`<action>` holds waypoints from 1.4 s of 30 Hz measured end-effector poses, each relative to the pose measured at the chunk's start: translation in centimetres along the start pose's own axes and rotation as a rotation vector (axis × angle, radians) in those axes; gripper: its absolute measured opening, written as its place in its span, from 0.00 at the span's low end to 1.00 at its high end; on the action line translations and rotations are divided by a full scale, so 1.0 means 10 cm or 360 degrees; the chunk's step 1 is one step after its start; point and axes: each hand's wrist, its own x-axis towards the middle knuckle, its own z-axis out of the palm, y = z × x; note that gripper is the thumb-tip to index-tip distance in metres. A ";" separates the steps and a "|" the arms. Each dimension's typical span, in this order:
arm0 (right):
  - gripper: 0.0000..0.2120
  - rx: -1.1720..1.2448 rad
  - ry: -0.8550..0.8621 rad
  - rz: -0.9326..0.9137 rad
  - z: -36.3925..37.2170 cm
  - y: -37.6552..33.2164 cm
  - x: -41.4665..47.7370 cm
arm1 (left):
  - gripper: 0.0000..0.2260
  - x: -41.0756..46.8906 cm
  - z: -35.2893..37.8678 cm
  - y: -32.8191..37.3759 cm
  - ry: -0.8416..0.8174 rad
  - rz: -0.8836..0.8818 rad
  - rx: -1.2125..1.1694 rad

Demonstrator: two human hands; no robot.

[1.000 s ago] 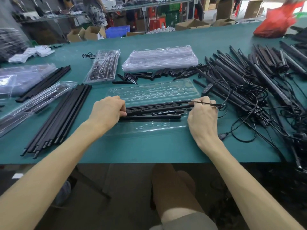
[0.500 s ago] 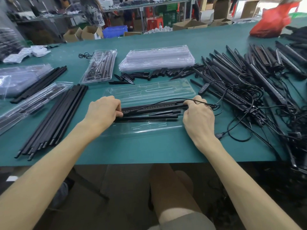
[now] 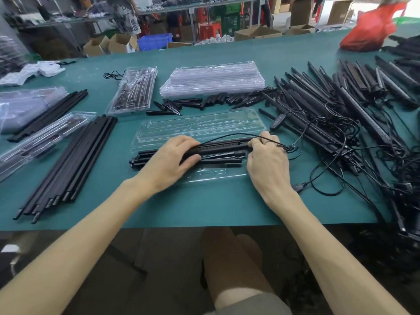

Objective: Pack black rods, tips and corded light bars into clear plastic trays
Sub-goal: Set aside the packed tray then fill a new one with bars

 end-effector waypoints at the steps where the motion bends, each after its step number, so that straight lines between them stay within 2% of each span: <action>1: 0.10 -0.0015 0.0011 -0.0013 0.00 -0.01 -0.01 | 0.20 0.05 0.05 0.05 0.0002 0.0006 -0.0034; 5: 0.11 -0.0093 0.0000 -0.0192 0.02 -0.07 -0.04 | 0.22 0.25 0.21 0.20 -0.0054 0.0001 -0.0140; 16: 0.11 0.0078 -0.0124 -0.0411 0.01 -0.06 -0.09 | 0.25 0.30 0.36 0.12 -0.0207 0.0038 0.0111; 19: 0.11 0.0139 -0.0083 -0.0353 0.05 -0.05 -0.07 | 0.25 0.30 0.34 0.13 -0.0183 0.0036 0.0119; 23: 0.20 -0.0029 -0.0077 -0.0072 0.08 -0.06 -0.04 | 0.24 0.28 0.35 0.15 -0.0122 0.0025 0.0102; 28: 0.17 -0.0105 -0.0052 0.0163 0.02 -0.06 -0.07 | 0.23 0.28 0.37 0.13 -0.0100 0.0012 0.0094; 33: 0.25 -0.0034 -0.0067 0.0293 0.01 0.02 -0.04 | 0.22 0.28 0.38 0.11 -0.0071 -0.0005 0.0067; 38: 0.14 0.0145 0.0121 0.0419 -0.03 0.13 -0.03 | 0.22 0.28 0.37 0.11 -0.0052 -0.0006 0.0076; 42: 0.20 0.0226 0.0288 0.0456 -0.03 0.19 -0.02 | 0.21 0.27 0.38 0.11 -0.0039 -0.0007 0.0066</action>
